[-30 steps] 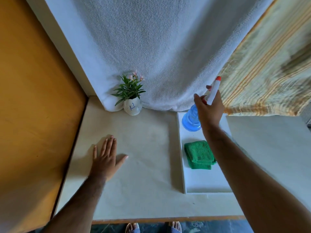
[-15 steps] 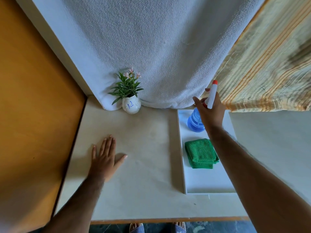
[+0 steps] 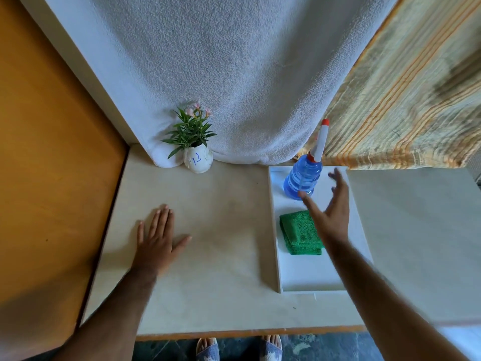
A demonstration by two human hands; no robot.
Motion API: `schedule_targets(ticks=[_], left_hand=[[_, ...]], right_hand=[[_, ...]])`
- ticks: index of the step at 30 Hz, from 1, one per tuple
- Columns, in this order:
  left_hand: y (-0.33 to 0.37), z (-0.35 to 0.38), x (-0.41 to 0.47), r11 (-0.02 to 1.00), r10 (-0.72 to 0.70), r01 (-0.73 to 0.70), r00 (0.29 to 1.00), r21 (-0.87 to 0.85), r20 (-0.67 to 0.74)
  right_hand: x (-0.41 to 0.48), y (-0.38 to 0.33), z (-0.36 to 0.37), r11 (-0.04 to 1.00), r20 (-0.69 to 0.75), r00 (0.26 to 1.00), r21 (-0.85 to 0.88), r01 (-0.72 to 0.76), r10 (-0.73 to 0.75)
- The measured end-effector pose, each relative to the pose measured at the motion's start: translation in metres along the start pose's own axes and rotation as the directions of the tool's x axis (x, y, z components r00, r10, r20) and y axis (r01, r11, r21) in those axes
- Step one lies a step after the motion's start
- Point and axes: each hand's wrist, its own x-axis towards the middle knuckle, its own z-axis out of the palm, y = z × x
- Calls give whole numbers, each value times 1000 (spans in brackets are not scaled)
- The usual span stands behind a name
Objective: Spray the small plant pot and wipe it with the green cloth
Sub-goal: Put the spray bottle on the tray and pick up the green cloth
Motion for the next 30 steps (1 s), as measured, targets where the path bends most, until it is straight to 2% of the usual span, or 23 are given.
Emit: schedule_targets(ticks=[2, 4, 7, 9, 14, 21, 24, 28, 30], left_hand=[[1, -2, -1, 1000, 19, -19, 1000, -1, -7], [1, -2, -1, 1000, 20, -20, 1000, -2, -1], [0, -2, 0, 1000, 1, -1, 1000, -17, 6], [1, -2, 0, 1000, -3, 3, 1000, -14, 13], [3, -5, 0, 1000, -1, 1, 999, -13, 41], [4, -5, -1, 1000, 4, -4, 999, 0, 38], [4, -4, -1, 1000, 10, -10, 1000, 13, 25], [4, -5, -2, 1000, 10, -10, 1000, 5, 8], [5, -5, -3, 1000, 17, -17, 1000, 3, -4]], right_hand=[[-33, 11, -11, 998, 113, 993, -44, 37, -32], [-57, 22, -21, 984, 292, 954, -135, 114, -70], [-75, 46, -30, 867, 538, 831, -338, 367, -142], [-80, 59, -30, 786, 587, 794, -410, 462, -160], [-76, 62, -22, 670, 548, 804, -509, 540, -231], [-70, 52, -16, 585, 543, 804, -579, 568, -242], [-62, 43, -11, 601, 520, 829, -602, 526, -205], [-53, 11, -11, 670, 443, 893, -639, 376, -78], [-48, -10, -11, 713, 379, 919, -615, 337, -107]])
